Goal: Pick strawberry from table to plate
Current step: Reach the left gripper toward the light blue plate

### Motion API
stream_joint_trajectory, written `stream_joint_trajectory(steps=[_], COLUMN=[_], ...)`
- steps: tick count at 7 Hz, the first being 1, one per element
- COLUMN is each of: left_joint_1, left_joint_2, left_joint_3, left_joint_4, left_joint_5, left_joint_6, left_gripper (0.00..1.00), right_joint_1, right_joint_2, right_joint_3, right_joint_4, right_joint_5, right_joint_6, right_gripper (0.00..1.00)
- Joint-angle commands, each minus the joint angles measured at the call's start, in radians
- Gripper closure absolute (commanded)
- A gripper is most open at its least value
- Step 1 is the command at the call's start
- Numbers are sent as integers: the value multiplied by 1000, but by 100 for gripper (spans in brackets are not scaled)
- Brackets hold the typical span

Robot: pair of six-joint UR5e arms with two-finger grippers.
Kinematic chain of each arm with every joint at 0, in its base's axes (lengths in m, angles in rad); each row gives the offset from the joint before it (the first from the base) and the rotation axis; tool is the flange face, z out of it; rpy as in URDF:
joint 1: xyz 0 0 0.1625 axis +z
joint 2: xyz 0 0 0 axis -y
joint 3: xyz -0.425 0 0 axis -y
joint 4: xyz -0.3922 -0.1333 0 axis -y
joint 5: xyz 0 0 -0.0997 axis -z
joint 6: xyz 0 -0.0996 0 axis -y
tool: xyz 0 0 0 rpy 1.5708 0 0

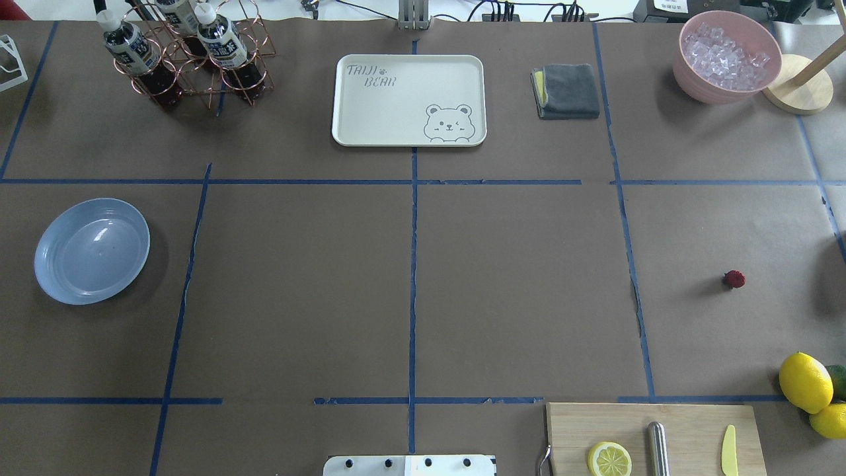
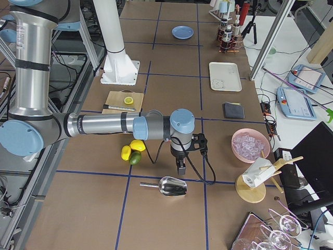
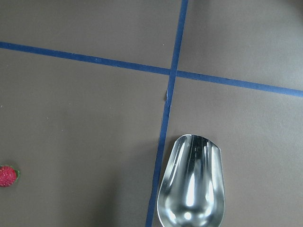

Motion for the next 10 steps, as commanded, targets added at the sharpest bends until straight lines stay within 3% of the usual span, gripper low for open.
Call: stream_joint_trajectory(steps=[1,4,5,6,8,10], left_joint_1=[-2,0,0,0,3,35], left_joint_2=[2,-2,-3,-15,-40,-41], left_joint_3=[-2,-8,-28,-22,-1,123], left_joint_4=[0,-41,-69,-169,-485,-792], left_joint_5=[8,12,3,8,8,0], left_joint_6=[3,-1,5,-5,-37,-160], left_gripper=[0,0,0,0,0,0], right_joint_1=[0,-2,-21,-29,-28,-28], right_joint_2=[0,25,41,49,92,86], right_joint_3=[2,5,15,5,-3,-17], right_joint_4=[0,6,106,173,215,233], right_joint_5=[0,-6,-3,-18,-12,-9], right_joint_6=[2,6,11,14,49,52], right_gripper=[0,0,0,0,0,0])
